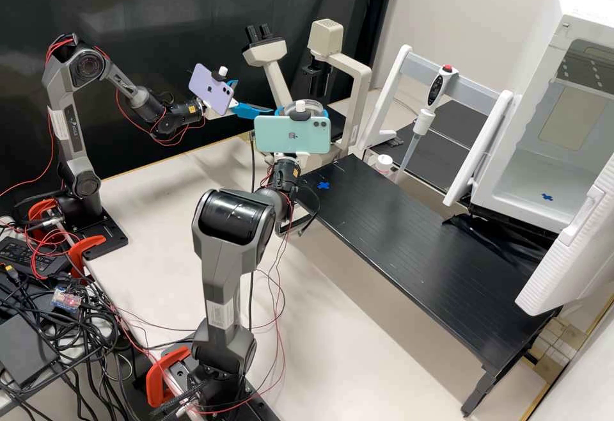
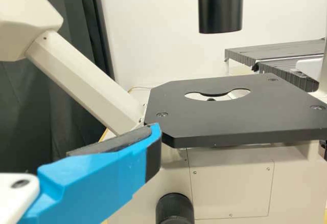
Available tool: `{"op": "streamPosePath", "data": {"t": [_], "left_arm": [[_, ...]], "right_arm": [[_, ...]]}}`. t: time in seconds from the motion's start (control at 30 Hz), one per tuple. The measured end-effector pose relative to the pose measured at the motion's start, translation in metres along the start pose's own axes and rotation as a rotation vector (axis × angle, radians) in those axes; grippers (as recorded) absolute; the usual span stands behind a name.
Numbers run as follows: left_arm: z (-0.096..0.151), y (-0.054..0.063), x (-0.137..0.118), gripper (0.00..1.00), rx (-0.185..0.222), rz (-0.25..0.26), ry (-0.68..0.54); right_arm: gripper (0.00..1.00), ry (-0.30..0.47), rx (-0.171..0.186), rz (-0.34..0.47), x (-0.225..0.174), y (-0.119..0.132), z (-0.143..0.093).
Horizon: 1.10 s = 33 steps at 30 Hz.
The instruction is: Move the petri dish to the microscope
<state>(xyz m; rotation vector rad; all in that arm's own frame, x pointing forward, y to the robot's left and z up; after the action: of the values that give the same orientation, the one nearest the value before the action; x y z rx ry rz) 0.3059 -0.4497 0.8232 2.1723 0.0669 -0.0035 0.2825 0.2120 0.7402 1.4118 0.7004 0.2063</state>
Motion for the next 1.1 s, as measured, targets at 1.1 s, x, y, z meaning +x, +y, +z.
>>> {"op": "streamPosePath", "data": {"t": [1.1], "left_arm": [[0.0, 0.0, 0.0, 1.0, 0.0, 0.0, 0.0]], "right_arm": [[0.0, -0.192, 0.106, -0.136, 0.131, -0.048, 0.043]]}}
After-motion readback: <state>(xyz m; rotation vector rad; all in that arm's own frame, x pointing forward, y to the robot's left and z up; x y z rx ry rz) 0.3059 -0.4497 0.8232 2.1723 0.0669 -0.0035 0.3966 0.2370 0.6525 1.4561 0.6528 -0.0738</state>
